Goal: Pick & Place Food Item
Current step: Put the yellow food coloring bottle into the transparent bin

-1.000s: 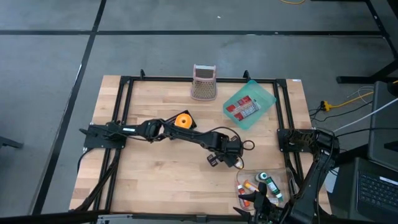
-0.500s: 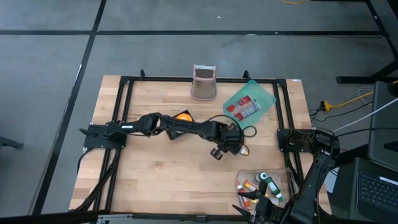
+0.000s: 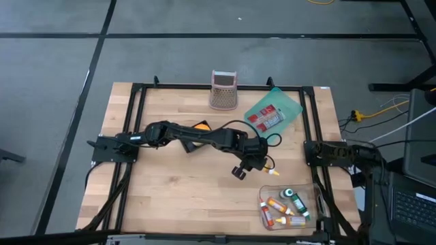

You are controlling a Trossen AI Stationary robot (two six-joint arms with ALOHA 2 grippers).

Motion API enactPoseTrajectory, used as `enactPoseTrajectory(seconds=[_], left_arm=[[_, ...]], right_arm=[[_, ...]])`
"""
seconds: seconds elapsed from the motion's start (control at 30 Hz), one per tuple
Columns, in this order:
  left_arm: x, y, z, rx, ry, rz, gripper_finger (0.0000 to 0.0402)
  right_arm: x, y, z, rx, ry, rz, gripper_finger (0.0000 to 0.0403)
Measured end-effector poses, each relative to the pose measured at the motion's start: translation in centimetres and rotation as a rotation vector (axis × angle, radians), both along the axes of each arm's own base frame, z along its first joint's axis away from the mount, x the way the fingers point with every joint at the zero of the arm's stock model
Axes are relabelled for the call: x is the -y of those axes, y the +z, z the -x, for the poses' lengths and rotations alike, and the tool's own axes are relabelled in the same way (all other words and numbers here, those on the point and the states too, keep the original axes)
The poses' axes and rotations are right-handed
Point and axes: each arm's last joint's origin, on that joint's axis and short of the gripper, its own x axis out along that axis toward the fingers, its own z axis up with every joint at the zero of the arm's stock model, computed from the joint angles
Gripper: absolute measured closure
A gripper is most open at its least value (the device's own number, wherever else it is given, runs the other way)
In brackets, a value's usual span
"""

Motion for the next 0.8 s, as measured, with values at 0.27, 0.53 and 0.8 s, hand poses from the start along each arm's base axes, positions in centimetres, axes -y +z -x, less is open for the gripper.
enactPoseTrajectory(seconds=[0.27,0.53,0.8], left_arm=[[1.5,0.8,-0.3,0.079,0.0,0.036,0.0291],[5.3,1.1,0.0,0.117,-0.075,0.04,0.0292],[12.2,2.1,0.7,0.283,-0.184,0.086,0.0292]], right_arm=[[-1.1,0.7,0.6,-0.164,0.28,0.217,0.0179],[-3.5,3.3,-1.2,-0.057,1.021,0.244,0.0179],[-4.0,2.4,-0.5,-0.046,1.174,0.282,0.0179]])
